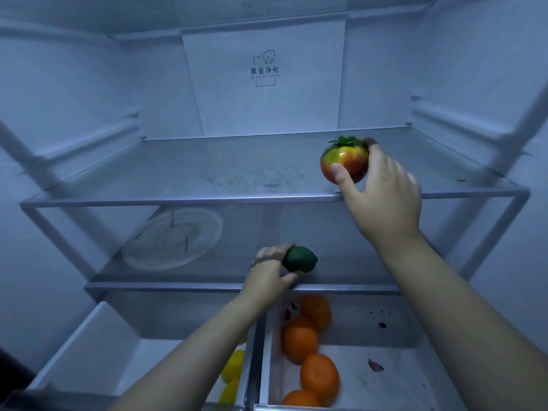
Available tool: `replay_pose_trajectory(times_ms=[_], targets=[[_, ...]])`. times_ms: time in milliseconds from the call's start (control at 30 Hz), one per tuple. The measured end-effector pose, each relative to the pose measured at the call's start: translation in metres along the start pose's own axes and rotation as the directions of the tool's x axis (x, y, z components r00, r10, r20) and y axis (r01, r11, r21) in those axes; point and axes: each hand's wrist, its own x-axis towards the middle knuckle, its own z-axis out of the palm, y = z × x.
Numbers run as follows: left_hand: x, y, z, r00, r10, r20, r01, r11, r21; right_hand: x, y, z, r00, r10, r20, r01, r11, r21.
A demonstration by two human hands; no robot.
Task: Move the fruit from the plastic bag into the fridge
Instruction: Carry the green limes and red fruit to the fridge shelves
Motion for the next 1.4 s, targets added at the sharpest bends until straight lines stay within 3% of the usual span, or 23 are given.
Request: replay_pose_trajectory(times_ms=[200, 367, 533, 700, 867, 1100, 1233, 1400], targets=[[0.011, 0.003, 0.005, 0.998, -0.061, -0.006, 0.061, 0.998, -0.029, -0.001, 0.001, 0.003, 0.999, -0.031, -0.012, 0.03, 0.997, -0.072], [0.03, 0.01, 0.01, 0.984, -0.179, 0.026, 0.176, 0.98, 0.097, 0.0, 0.0, 0.005, 1.0, -0.022, -0.012, 0.02, 0.996, -0.089], [0.035, 0.005, 0.017, 0.979, -0.203, 0.025, 0.197, 0.968, 0.156, -0.001, 0.001, 0.007, 0.999, -0.021, -0.027, 0.018, 0.993, -0.113], [0.035, 0.003, 0.017, 0.98, -0.197, 0.023, 0.19, 0.967, 0.172, 0.0, 0.001, 0.008, 0.999, -0.018, -0.046, 0.012, 0.992, -0.125], [0.011, -0.001, 0.013, 0.995, -0.09, -0.031, 0.092, 0.994, 0.064, -0.001, 0.002, 0.009, 0.997, -0.034, -0.067, 0.025, 0.991, -0.134], [-0.024, 0.005, -0.002, 0.989, -0.068, -0.129, 0.079, 0.993, 0.083, -0.004, 0.004, 0.008, 0.996, -0.038, -0.076, 0.035, 0.998, -0.05], [-0.049, 0.003, -0.02, 0.984, -0.047, -0.173, 0.067, 0.992, 0.111, -0.009, -0.001, 0.002, 0.996, -0.002, -0.088, 0.014, 0.99, 0.141], [-0.09, 0.004, -0.059, 0.971, -0.031, -0.238, 0.061, 0.99, 0.123, -0.038, -0.039, 0.002, 0.954, -0.199, -0.224, 0.255, 0.932, 0.259]])
